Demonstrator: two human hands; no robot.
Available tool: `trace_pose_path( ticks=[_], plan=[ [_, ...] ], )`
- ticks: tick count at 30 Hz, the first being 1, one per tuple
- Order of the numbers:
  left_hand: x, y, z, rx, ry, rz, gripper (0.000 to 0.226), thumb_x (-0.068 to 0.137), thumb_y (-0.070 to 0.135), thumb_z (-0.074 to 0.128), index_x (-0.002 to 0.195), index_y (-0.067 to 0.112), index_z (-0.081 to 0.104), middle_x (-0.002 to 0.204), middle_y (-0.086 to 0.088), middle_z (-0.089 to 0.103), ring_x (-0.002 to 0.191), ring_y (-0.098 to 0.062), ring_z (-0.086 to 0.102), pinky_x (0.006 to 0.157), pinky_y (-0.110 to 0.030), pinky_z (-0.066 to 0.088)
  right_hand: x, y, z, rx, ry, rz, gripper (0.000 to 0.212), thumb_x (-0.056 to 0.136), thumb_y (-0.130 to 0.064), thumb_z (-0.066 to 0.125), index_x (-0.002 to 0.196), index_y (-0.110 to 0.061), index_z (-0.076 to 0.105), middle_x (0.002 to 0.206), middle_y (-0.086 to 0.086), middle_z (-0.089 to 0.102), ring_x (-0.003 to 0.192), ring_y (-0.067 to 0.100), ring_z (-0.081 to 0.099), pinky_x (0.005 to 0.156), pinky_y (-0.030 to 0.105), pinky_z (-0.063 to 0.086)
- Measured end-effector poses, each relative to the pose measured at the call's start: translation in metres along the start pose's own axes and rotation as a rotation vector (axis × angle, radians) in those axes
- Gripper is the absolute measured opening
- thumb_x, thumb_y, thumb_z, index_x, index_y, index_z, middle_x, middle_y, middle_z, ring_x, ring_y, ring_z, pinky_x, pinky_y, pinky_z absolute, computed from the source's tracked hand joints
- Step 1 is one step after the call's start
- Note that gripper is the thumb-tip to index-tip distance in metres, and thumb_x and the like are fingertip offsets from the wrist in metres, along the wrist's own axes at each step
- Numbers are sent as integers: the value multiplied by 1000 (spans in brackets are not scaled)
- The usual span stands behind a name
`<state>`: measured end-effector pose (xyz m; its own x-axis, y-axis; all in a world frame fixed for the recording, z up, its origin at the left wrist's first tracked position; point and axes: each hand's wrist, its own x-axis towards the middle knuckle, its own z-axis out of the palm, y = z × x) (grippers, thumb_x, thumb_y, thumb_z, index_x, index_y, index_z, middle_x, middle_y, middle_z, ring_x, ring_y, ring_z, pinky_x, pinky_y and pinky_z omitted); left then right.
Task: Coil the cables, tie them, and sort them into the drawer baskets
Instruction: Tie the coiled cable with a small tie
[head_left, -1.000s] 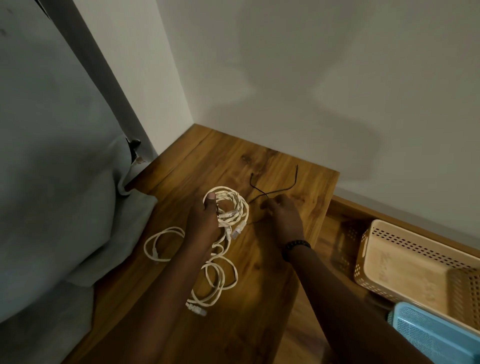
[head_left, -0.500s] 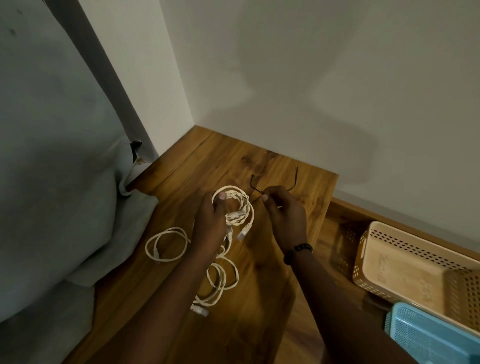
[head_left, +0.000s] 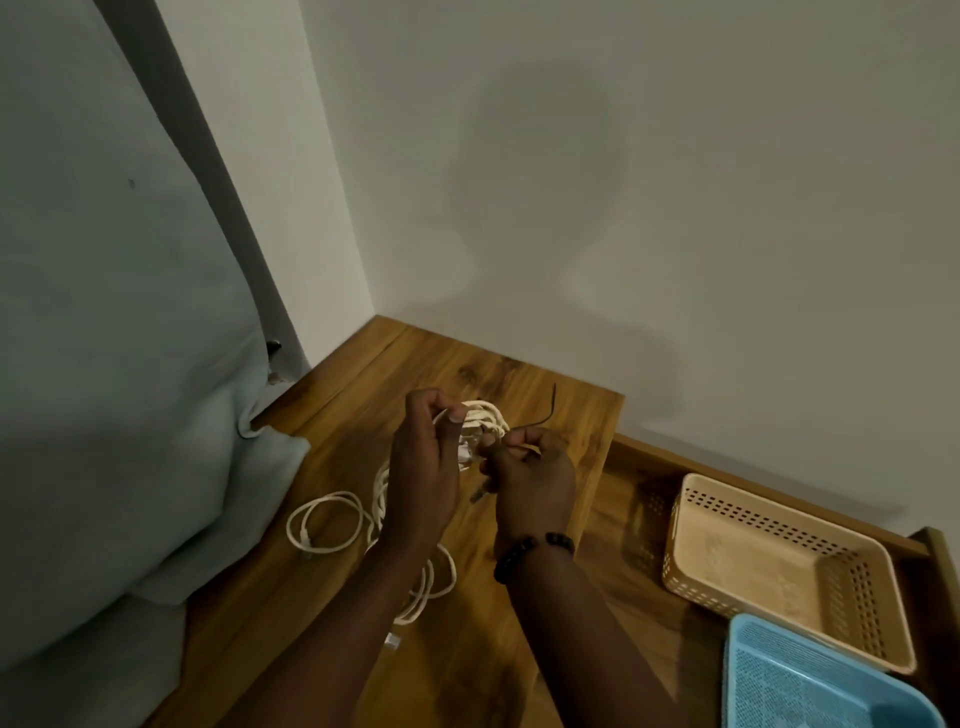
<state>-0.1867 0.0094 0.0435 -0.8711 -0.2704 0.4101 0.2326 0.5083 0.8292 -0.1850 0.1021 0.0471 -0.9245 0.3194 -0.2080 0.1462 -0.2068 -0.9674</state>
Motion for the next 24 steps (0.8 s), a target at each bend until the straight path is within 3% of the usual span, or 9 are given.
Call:
trace_pose_path(
  ticks=[3,6,8,10,12,16,21,24],
  plan=[
    [-8,8,-2,-1,65,42,25,98,44,32,102,23,46,84,10,59,76,-5,59,57,-22,48,-15,-9,-6,69,-22,5,12,84,-4,70,89,-11,61,77,5,73,67,18,71,59,29,58],
    [-15,17,-5,11,100,83,22,101,37,32,99,22,48,77,8,57,69,-8,57,53,-28,46,-29,-14,-10,116,-55,36,20,82,2,69,90,-12,57,84,11,72,74,23,72,73,39,61],
    [-20,26,-7,-6,79,132,22,100,37,33,98,22,49,74,8,57,67,-8,58,50,-25,45,-37,-17,-11,201,-58,102,23,82,1,70,96,-8,54,91,20,72,74,25,71,70,38,61],
    [-26,33,-9,-42,30,161,22,98,36,35,99,21,51,76,7,60,69,-10,60,50,-24,46,-45,-24,-12,294,-36,189,27,82,1,69,103,-3,52,93,21,71,71,23,68,57,30,57],
    [-30,37,-11,-104,-15,116,20,99,33,39,103,18,51,81,7,62,71,-7,62,52,-23,49,-49,-31,-13,350,-21,251,30,83,2,67,109,0,53,93,18,71,68,20,65,49,25,50],
    [-25,41,-16,-249,-93,-99,22,99,26,47,119,16,46,101,8,62,80,5,65,61,-17,54,-54,-38,-16,397,-52,271,25,84,0,66,106,-8,58,81,7,71,66,16,63,53,26,46],
    [-25,48,-21,-248,-138,-139,13,100,26,47,98,32,58,97,11,66,81,4,65,64,-15,52,-59,-36,-19,491,-96,244,27,86,5,64,107,-8,52,94,11,70,81,21,66,70,30,56],
    [-26,53,-21,-334,-132,-170,14,101,22,47,96,26,60,95,7,68,81,0,66,64,-17,54,-58,-36,-22,489,-141,217,36,86,5,63,118,-3,50,101,16,70,86,24,68,75,33,58]
  ],
)
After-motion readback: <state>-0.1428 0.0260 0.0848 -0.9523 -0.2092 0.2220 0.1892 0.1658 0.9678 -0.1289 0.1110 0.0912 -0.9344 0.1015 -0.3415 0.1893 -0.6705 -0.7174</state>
